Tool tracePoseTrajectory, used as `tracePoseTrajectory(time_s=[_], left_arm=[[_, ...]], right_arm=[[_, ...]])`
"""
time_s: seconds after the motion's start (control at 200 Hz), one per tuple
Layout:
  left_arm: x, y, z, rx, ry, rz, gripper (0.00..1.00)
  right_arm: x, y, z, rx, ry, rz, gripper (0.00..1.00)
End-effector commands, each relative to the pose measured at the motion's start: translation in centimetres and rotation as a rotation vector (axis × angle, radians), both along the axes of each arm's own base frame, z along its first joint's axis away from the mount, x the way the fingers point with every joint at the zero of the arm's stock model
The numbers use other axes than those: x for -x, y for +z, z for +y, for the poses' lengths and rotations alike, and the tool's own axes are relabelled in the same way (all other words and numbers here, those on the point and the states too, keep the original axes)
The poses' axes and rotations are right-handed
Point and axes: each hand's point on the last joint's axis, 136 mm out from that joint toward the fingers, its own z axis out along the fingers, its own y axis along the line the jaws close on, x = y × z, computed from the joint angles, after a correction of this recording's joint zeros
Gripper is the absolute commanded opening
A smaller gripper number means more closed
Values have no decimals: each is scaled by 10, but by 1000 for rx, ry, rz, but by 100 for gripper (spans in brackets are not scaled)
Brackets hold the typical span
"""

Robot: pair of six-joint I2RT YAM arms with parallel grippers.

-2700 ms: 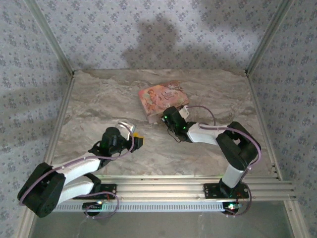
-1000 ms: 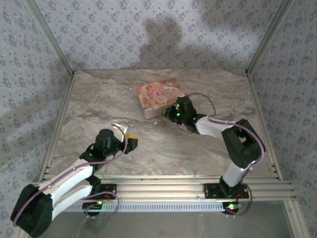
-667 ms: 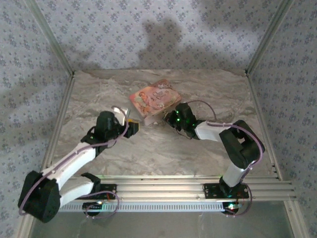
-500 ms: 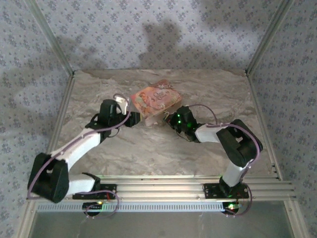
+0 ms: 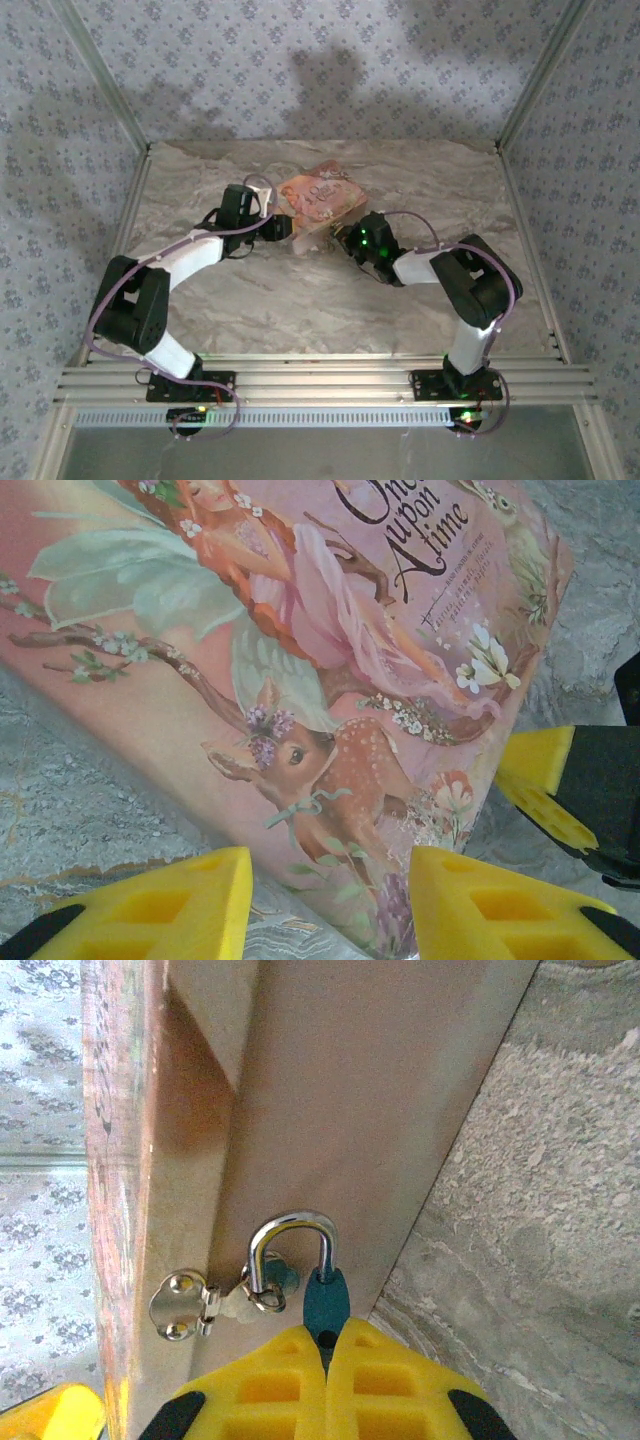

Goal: Unlock a padlock with a key

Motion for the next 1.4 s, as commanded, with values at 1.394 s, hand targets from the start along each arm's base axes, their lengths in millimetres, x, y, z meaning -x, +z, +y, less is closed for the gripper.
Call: tracePoseTrajectory(time_s=[1.394], left_arm=[[121, -2, 82, -89, 148, 93, 72]], right_arm=[[133, -18, 51, 462, 939, 192, 28]])
